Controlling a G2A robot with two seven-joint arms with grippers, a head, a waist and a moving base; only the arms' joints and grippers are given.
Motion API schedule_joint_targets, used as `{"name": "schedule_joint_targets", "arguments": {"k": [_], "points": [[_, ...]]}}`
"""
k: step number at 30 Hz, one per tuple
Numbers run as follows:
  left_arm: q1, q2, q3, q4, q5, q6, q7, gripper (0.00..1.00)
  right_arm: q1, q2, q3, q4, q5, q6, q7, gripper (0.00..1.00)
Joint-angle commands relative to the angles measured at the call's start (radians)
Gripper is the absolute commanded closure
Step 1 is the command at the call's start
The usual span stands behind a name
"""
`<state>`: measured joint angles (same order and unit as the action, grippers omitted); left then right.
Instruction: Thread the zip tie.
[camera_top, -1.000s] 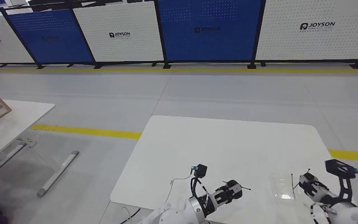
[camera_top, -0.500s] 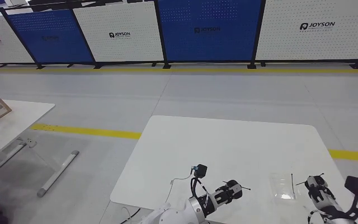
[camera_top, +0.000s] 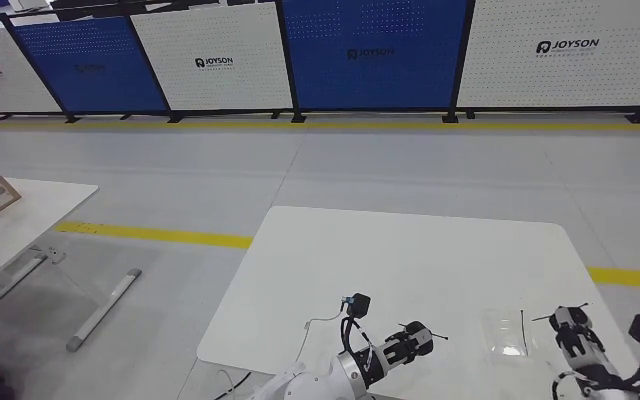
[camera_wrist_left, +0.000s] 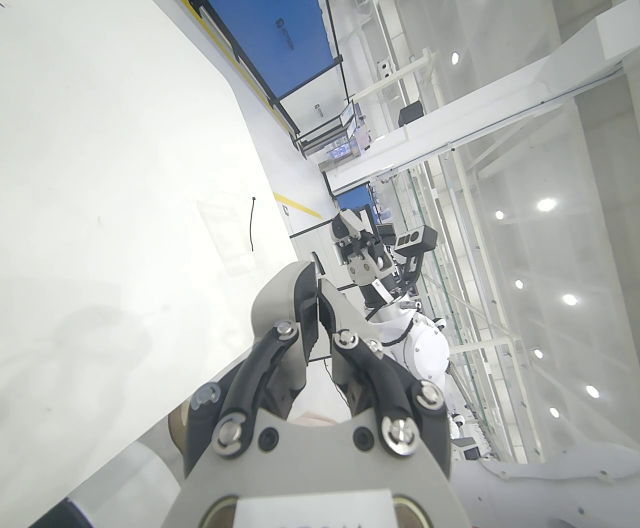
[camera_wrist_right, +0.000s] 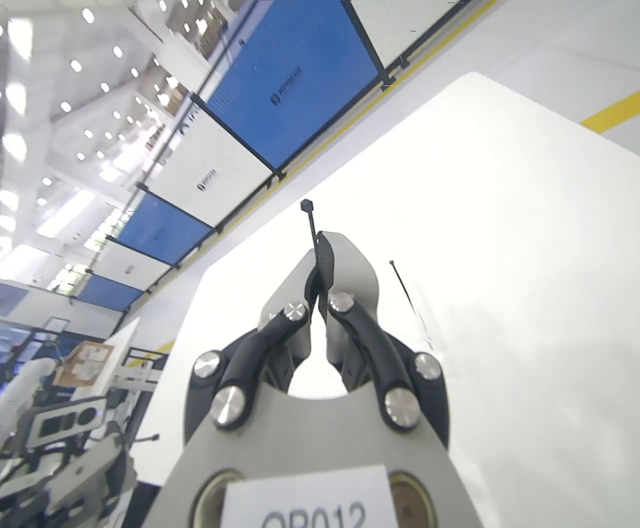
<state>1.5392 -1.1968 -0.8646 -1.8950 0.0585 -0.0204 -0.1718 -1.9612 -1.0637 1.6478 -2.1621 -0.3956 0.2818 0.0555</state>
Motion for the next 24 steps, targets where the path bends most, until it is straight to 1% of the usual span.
{"name": "schedule_joint_targets", "arguments": {"k": [1, 2, 4, 5, 6, 7, 8, 20, 21, 22, 23, 24], "points": [[0.000, 0.000, 0.000, 0.000, 0.000, 0.000, 0.000, 1.00, -0.026, -0.006, -0.005, 0.003, 0.006, -0.029, -0.072, 1.00], [0.000, 0.000, 0.000, 0.000, 0.000, 0.000, 0.000, 1.00, -0.036, -0.008, -0.012, 0.006, 0.003, -0.041, -0.088, 1.00], [0.000, 0.000, 0.000, 0.000, 0.000, 0.000, 0.000, 1.00, -0.049, -0.010, -0.037, 0.026, -0.027, -0.085, -0.090, 1.00], [0.000, 0.000, 0.000, 0.000, 0.000, 0.000, 0.000, 1.00, -0.048, -0.011, -0.045, 0.038, -0.043, -0.090, -0.093, 1.00], [0.000, 0.000, 0.000, 0.000, 0.000, 0.000, 0.000, 1.00, -0.043, -0.013, -0.052, 0.049, -0.054, -0.088, -0.098, 1.00], [0.000, 0.000, 0.000, 0.000, 0.000, 0.000, 0.000, 1.00, -0.031, -0.017, -0.052, 0.060, -0.028, -0.065, -0.122, 1.00], [0.000, 0.000, 0.000, 0.000, 0.000, 0.000, 0.000, 1.00, -0.026, -0.019, -0.051, 0.063, -0.011, -0.061, -0.125, 1.00], [0.000, 0.000, 0.000, 0.000, 0.000, 0.000, 0.000, 1.00, -0.024, -0.019, -0.051, 0.063, -0.010, -0.066, -0.125, 1.00], [0.000, 0.000, 0.000, 0.000, 0.000, 0.000, 0.000, 1.00, -0.022, -0.019, -0.044, 0.069, 0.002, -0.093, -0.114, 1.00], [0.000, 0.000, 0.000, 0.000, 0.000, 0.000, 0.000, 1.00, -0.023, -0.020, -0.027, 0.076, 0.041, -0.127, -0.098, 1.00], [0.000, 0.000, 0.000, 0.000, 0.000, 0.000, 0.000, 1.00, -0.024, -0.020, 0.002, 0.087, 0.097, -0.160, -0.079, 1.00], [0.000, 0.000, 0.000, 0.000, 0.000, 0.000, 0.000, 1.00, -0.029, -0.018, 0.046, 0.100, 0.152, -0.214, -0.042, 1.00]]}}
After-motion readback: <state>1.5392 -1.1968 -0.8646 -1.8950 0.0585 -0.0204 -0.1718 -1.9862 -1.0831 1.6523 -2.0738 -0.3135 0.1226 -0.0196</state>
